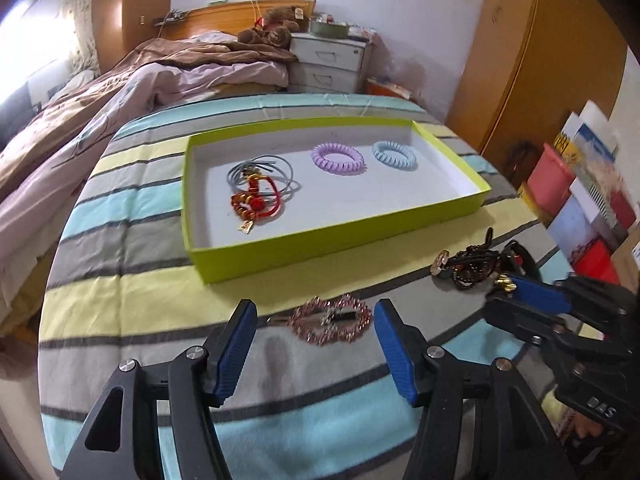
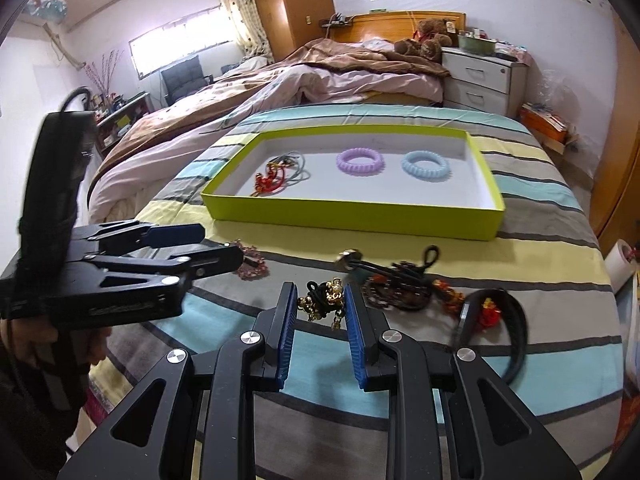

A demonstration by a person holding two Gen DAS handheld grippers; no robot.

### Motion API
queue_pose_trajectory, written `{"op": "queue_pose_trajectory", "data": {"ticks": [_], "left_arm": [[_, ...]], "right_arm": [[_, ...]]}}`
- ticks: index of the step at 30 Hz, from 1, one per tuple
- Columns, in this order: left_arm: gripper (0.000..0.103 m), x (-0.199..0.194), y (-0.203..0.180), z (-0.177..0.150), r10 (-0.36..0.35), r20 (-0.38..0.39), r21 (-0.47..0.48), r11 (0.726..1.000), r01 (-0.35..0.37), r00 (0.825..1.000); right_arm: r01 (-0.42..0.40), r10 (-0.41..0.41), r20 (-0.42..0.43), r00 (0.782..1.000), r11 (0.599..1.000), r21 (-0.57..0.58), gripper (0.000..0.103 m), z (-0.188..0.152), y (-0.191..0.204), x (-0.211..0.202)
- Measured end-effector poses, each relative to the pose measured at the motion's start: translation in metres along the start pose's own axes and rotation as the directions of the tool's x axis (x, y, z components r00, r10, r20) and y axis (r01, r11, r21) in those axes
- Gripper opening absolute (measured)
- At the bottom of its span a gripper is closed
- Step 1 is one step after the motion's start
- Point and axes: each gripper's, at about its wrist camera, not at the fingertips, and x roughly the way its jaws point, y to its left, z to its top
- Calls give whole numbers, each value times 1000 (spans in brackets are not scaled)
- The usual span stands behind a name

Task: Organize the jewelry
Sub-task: 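Grasp the pink beaded hair clip with the left tool while the right tool holds the gold ornament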

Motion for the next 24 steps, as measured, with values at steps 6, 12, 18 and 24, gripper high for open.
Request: {"op": "queue_pose_trajectory", "data": {"ticks": [6,12,18,24], "left_arm": [[60,18,-7,5,14,-36,27,1000,-13,999],[60,19,-13,-3,6,-71,71,997,-1,997],[60,11,-24,-11,-59,-89,65,996,65,994],[60,15,-27,-11,31,-64,85,996,-26,997]], "right_arm": [[3,-3,2,1000,1000,13,25,-3,-7,-2],[3,-4,11,1000,999,33,25,-5,-13,-5],[-5,5,12,1000,999,46,25,-8,-17,-6],[-6,5,14,1000,998,55,25,-9,-19,-7]]}}
